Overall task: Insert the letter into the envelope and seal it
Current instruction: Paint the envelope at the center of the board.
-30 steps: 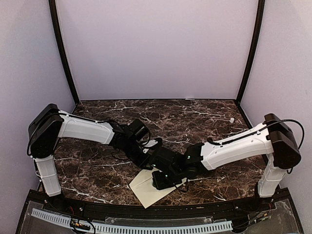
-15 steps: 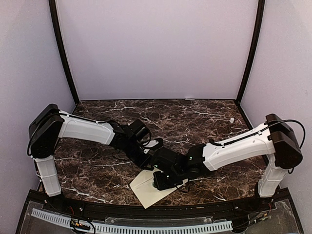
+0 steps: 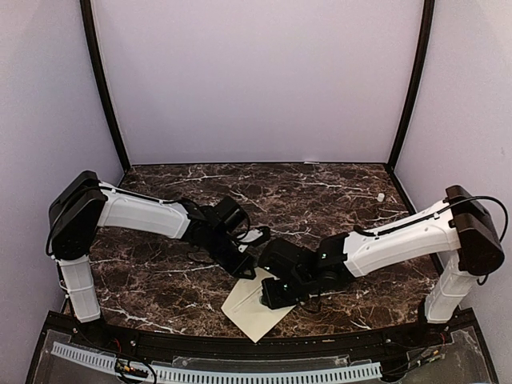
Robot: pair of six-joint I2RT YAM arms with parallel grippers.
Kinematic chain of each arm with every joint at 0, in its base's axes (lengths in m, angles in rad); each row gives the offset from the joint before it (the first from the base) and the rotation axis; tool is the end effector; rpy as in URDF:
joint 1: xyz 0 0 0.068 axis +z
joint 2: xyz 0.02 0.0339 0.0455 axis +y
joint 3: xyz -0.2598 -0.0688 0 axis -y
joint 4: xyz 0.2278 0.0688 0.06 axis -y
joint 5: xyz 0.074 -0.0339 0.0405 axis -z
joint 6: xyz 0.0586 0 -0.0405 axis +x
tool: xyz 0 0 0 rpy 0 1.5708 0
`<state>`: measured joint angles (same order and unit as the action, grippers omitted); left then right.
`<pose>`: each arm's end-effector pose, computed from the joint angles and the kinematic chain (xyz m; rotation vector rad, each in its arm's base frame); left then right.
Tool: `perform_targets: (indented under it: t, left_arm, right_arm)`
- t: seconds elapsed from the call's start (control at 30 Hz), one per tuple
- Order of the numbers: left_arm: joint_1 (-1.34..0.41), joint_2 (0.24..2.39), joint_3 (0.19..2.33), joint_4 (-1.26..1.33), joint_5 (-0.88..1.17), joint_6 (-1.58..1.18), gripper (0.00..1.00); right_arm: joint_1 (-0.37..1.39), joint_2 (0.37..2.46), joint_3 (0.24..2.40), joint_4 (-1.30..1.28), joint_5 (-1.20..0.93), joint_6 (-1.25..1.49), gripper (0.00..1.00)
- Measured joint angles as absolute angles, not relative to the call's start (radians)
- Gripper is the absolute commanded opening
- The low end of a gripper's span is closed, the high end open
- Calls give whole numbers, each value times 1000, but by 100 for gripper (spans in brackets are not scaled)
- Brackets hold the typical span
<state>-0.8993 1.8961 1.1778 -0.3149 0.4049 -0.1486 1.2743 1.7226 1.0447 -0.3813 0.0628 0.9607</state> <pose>0.2180 -0.3115 0.1451 1.1514 2.4985 -0.8667 0.1026 0.3233 0.1587 -0.4141 2.7661 0.6191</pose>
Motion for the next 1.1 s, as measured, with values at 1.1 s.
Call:
perform_targets:
  t: [1.1]
  left_arm:
    - [-902, 1900, 1179, -305, 406, -142, 0]
  right_arm:
    - [1184, 1652, 968, -389, 101, 951, 0]
